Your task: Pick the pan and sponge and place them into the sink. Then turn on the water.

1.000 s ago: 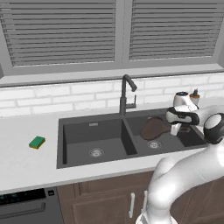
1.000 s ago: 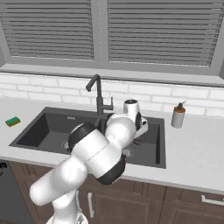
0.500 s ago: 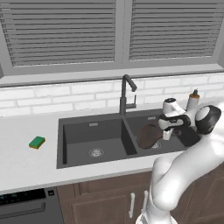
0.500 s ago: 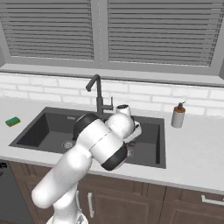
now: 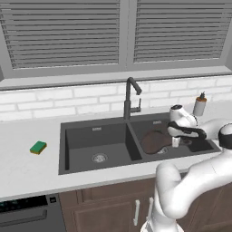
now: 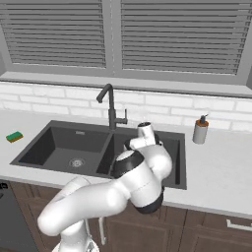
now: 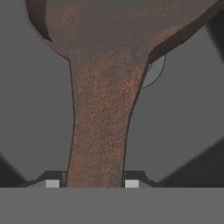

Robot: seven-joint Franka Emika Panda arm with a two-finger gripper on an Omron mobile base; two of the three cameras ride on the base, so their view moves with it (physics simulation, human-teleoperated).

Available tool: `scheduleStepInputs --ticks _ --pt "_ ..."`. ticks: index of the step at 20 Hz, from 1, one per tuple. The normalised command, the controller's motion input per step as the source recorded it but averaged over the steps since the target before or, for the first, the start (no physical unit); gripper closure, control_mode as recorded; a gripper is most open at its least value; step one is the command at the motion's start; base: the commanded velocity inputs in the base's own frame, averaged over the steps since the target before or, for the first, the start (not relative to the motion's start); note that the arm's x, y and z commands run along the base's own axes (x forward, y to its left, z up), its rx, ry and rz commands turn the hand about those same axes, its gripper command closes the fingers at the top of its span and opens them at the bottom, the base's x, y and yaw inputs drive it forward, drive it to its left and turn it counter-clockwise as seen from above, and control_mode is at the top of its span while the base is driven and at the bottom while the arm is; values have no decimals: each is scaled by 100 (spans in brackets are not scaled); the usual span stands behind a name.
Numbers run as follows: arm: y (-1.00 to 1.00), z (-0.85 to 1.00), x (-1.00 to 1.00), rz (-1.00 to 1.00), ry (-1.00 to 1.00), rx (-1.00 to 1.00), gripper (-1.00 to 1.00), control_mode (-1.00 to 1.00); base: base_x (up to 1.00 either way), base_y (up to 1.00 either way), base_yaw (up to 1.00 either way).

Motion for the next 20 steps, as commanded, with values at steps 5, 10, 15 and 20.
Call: scheduleStepInputs --ticks 5,10,15,20 --pt "25 13 10 0 3 -7 -100 -100 0 0 0" --pt "2 40 -8 0 -1 -1 -100 -100 0 0 0" --pt "0 50 -31 0 -3 1 -100 -100 0 0 0" --pt "-10 84 -63 0 -8 12 -100 -100 0 0 0"
